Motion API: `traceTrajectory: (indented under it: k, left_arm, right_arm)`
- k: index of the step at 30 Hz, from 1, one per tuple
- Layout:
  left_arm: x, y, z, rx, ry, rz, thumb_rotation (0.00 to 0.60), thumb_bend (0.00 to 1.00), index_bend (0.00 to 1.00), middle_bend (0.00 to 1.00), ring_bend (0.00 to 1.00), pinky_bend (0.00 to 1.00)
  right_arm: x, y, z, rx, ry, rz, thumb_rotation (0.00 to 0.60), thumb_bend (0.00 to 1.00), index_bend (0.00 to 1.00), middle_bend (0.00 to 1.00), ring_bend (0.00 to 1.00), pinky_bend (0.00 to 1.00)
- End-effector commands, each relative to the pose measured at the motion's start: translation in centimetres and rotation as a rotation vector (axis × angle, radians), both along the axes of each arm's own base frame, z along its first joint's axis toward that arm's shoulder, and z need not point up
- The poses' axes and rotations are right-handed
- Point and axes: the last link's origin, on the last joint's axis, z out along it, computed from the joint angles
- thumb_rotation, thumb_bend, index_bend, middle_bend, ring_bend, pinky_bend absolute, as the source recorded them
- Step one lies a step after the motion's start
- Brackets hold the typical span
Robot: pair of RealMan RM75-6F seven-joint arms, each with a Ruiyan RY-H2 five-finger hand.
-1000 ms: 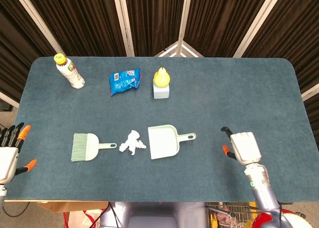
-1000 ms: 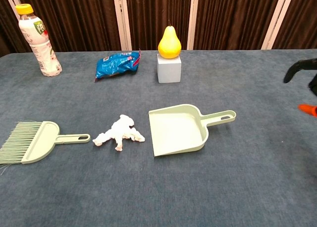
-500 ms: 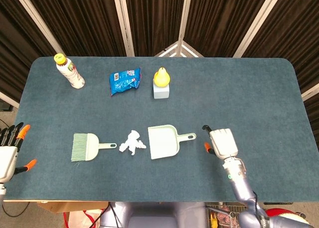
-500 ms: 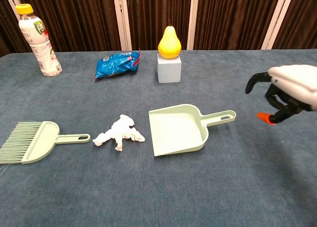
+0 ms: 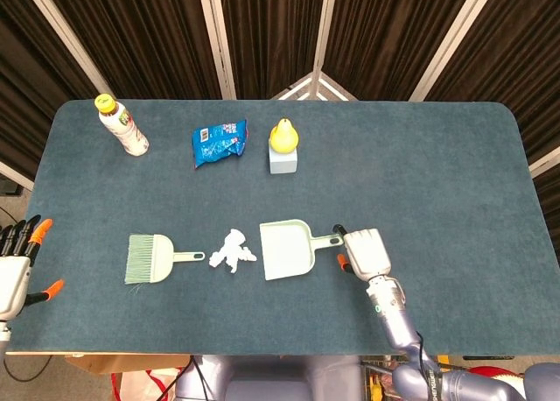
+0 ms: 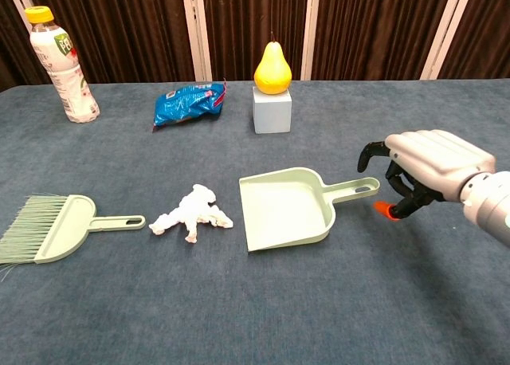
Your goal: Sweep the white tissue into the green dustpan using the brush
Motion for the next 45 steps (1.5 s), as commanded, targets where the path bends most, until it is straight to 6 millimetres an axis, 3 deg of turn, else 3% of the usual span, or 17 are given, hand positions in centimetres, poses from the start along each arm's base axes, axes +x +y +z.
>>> traceTrajectory:
  k: [1,10,25,31,39,41,45]
  left_arm:
    - [0.0,0.0,0.0,-0.001,-0.003,0.001,0.600,0.00,0.00,0.00,0.00,0.00]
    - [0.0,0.1,0.0,-0.002,-0.007,0.002,0.600,0.00,0.00,0.00,0.00,0.00]
    - [0.1,-0.1,-0.1,0.002,0.000,0.000,0.600,0.00,0.00,0.00,0.00,0.00]
    - [0.3,-0.1,-0.1,0.007,-0.001,-0.005,0.600,0.00,0.00,0.00,0.00,0.00]
    - [0.5,0.1,-0.1,0.015,-0.004,-0.009,0.600,0.00,0.00,0.00,0.00,0.00]
    - [0.7,0.2,-0.1,0.022,-0.009,-0.008,0.600,0.00,0.00,0.00,0.00,0.03]
    - [1.4,1.1,0.2,0.048,0.024,-0.027,0.600,0.04,0.03,0.05,0.08,0.20]
  right_arm:
    - [0.1,-0.1,-0.5,0.004,0.011,0.002,0.600,0.35,0.34,0.84,0.84,0.81]
    - [0.3,-0.3,-1.3,0.009,0.011,0.002,0.600,0.36,0.34,0.84,0.84,0.81]
    - [0.1,-0.3,-1.7,0.008,0.022,0.001,0.600,0.43,0.48,0.84,0.84,0.81]
    - [0.2,-0.1,-1.6,0.007,0.015,0.007,0.600,0.46,0.60,0.84,0.84,0.81]
    - [0.3,-0.2,-1.1,-0.008,0.030,0.031,0.600,0.47,0.61,0.84,0.84,0.81]
    - [0.2,-0.4,-0.8,-0.024,0.054,0.050,0.600,0.47,0.61,0.84,0.84,0.81]
    - [-0.1,-0.8,-0.2,-0.040,0.076,0.054,0.600,0.47,0.61,0.84,0.84,0.81]
